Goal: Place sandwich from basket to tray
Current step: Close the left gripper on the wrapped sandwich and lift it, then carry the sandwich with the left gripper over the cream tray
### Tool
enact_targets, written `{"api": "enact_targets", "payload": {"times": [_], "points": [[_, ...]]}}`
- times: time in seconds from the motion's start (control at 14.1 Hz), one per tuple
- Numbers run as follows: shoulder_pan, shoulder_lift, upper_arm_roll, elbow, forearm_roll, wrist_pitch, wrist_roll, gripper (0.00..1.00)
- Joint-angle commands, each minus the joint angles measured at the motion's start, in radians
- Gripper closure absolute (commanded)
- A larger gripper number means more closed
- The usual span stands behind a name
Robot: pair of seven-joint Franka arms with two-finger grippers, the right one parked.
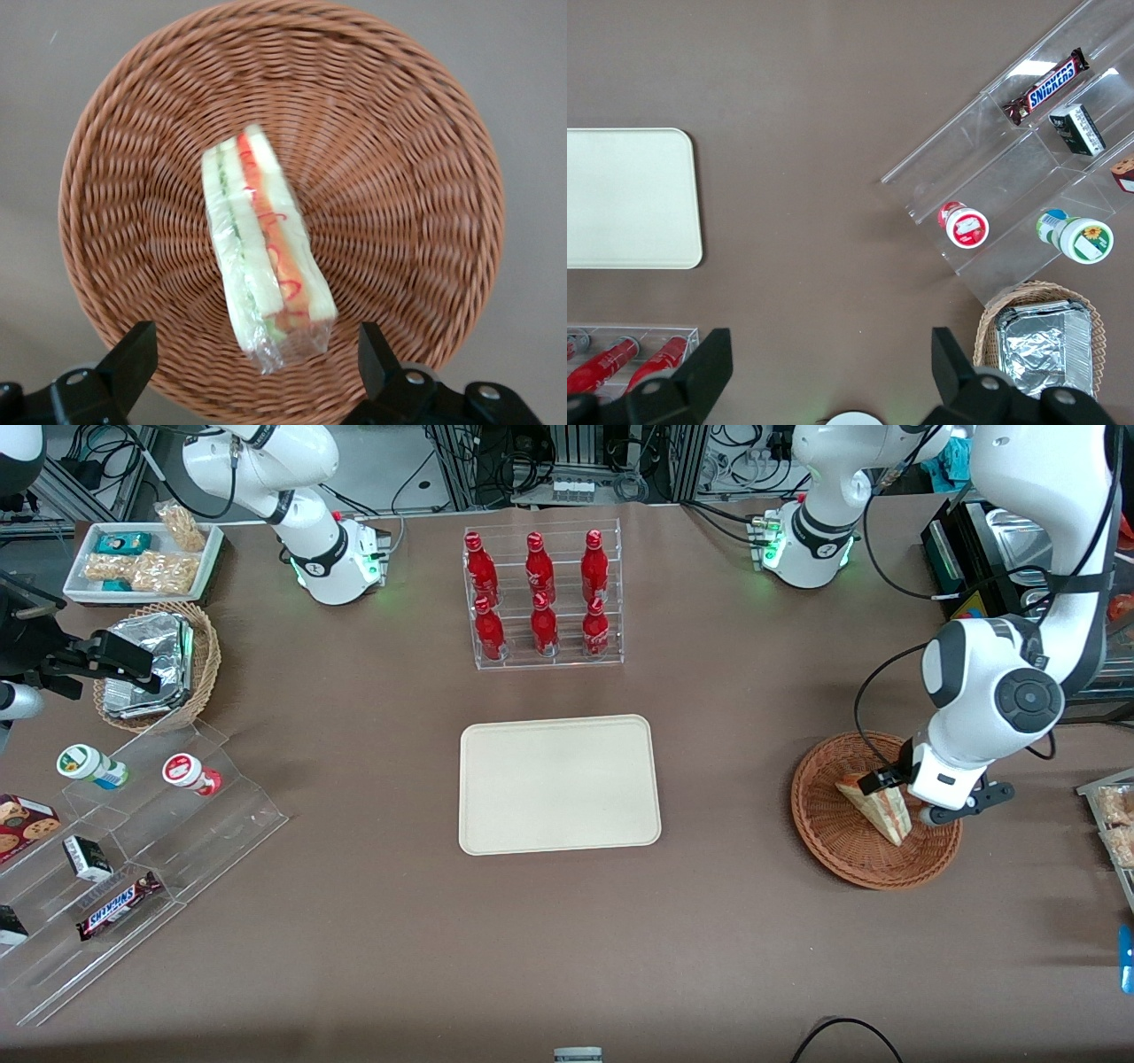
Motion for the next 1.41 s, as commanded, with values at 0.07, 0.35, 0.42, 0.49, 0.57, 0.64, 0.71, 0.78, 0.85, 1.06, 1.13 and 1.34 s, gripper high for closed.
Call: {"api": "enact_targets", "payload": {"times": [0.07,0.35,0.42,0.49,0.57,0.64,0.71,0.78,0.85,1.06,1.13,1.34], "points": [[-0.006,0.041,-0.005,-0.009,0.018,0.124,-0.494,0.00],[-0.003,0.097,-0.005,-0.012,0.018,0.164,-0.538,0.20],[-0.003,0.104,-0.005,-0.012,0.018,0.160,-0.541,0.56],[-0.005,0.104,-0.005,-0.018,0.018,0.158,-0.541,0.85],[-0.006,0.099,-0.005,-0.016,0.018,0.146,-0.538,0.92],[-0.009,0.087,-0.005,-0.004,0.020,0.097,-0.533,0.92],[-0.012,0.064,-0.006,0.025,0.023,0.015,-0.526,0.92],[-0.016,0.046,-0.009,0.081,0.032,-0.104,-0.521,0.92],[-0.017,0.039,-0.017,0.149,0.050,-0.221,-0.520,0.92],[-0.016,0.044,-0.123,0.324,0.081,-0.489,-0.381,0.91],[-0.016,0.033,-0.144,0.324,0.072,-0.498,-0.249,0.89],[-0.016,0.052,-0.289,0.333,0.060,-0.483,-0.006,0.88]]}}
